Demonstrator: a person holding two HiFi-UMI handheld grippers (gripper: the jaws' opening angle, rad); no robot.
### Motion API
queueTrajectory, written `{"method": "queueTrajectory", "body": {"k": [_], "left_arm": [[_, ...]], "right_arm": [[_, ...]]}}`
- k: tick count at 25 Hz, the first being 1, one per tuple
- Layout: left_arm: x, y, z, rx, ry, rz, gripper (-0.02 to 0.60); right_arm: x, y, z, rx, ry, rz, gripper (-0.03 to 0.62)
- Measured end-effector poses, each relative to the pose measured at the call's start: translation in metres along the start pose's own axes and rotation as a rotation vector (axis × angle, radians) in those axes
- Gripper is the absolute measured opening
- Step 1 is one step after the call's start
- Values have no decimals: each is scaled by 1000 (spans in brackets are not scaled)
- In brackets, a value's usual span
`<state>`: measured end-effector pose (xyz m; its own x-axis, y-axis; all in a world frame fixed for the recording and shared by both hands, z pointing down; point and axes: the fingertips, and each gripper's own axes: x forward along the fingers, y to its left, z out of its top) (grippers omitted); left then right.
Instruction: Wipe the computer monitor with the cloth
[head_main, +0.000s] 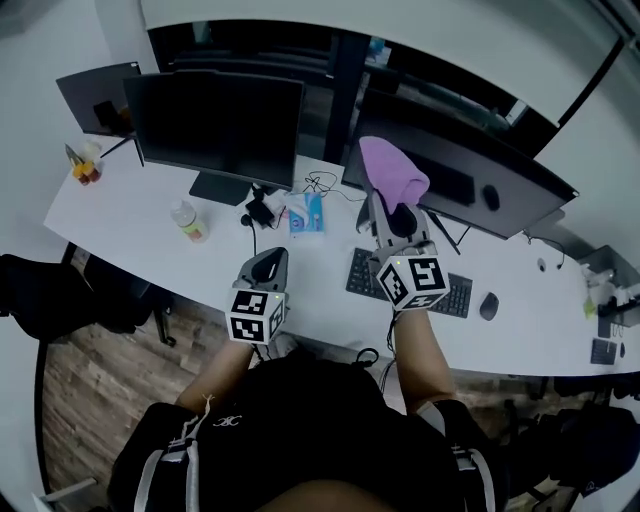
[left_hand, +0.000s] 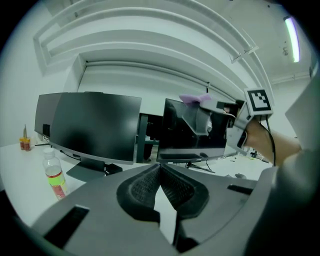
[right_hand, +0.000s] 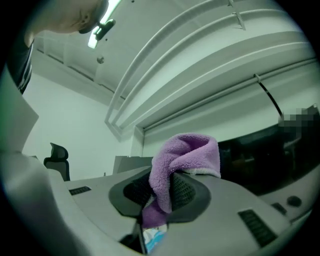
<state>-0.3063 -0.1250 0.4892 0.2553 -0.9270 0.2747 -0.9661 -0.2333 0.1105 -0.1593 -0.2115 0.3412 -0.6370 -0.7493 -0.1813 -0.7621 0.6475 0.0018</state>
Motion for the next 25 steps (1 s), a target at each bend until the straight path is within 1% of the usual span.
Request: {"method": "queueTrajectory", "body": {"k": [4, 7, 10, 17, 25], "left_arm": [[-4, -19, -1, 22, 4, -26, 12], [-8, -36, -5, 36, 13, -46, 13], [-11, -53, -6, 48, 19, -65, 13], [-19, -81, -8, 70, 21, -89, 13], [-33, -98, -11, 75, 10, -89, 13]], "right_arm": [[-55, -14, -28, 17, 46, -88, 87], [-87, -18, -47, 19, 89, -116, 86], [-108, -19, -58, 21, 120, -132, 86], [-139, -17, -58, 28, 118, -135, 86], [-163, -10, -60, 33, 123, -124, 86]]}}
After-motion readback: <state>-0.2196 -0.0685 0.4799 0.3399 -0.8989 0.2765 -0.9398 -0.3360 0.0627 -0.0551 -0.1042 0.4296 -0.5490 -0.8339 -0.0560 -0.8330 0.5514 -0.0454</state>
